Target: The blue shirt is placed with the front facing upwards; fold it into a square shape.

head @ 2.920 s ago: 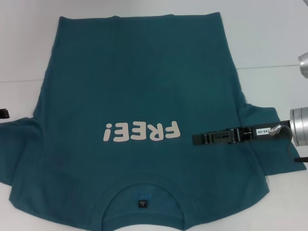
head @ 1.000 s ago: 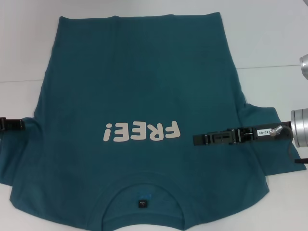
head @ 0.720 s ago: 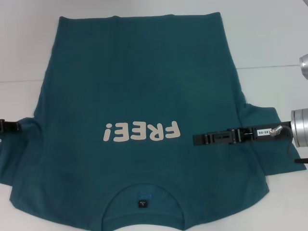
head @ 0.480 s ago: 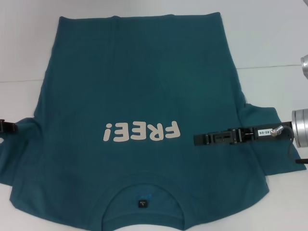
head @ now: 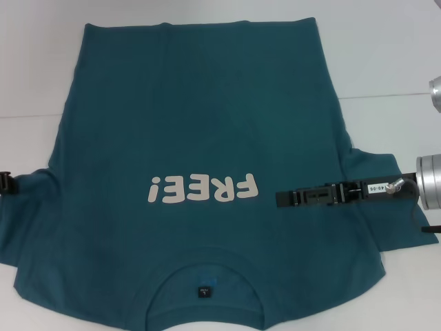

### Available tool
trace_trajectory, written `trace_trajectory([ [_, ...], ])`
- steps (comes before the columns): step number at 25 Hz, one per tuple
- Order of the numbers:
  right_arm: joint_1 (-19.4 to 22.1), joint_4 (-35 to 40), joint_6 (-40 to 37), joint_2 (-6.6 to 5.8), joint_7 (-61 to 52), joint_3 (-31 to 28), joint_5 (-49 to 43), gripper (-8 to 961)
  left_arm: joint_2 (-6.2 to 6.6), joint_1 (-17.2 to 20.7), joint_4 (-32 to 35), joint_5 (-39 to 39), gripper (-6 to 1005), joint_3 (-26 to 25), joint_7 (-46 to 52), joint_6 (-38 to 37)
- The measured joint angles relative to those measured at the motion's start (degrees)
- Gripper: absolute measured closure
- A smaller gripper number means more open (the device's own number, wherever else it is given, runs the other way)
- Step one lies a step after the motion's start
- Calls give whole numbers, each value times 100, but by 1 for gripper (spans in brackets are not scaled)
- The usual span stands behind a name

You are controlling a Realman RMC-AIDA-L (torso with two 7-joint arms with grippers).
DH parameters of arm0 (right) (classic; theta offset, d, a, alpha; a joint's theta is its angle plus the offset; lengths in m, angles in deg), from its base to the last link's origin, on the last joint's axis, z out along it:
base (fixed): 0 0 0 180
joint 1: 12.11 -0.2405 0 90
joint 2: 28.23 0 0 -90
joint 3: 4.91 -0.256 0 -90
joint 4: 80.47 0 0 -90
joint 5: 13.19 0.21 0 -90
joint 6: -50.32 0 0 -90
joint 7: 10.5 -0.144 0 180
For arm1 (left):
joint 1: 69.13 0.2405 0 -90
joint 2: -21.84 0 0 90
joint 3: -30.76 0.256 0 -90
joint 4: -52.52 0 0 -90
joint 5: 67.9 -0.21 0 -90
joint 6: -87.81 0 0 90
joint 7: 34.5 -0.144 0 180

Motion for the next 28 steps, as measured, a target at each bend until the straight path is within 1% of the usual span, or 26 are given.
trace_trajectory([
  [4,-15,0,0,0,0,0,2,39,-72,46,309,-5,906,26,58,-230],
  [7,-24,0,-1,0,0,0,5,39,-88,64,489,-173,925,89,266,-332],
  [10,-25,0,-6,0,0,0,6,39,-118,72,668,-595,943,284,665,-354],
  [14,-12,0,3,0,1,0,6,40,-258,142,1049,-1217,943,353,1109,-322],
  [20,-1,0,8,1,3,3,6,40,-379,225,1432,-1438,942,366,1352,-334],
  [24,0,0,8,7,1,15,6,40,-411,204,1477,-1456,942,402,1334,-416],
  [28,12,0,7,9,1,30,6,40,-456,172,1597,-1458,943,630,1322,-534],
])
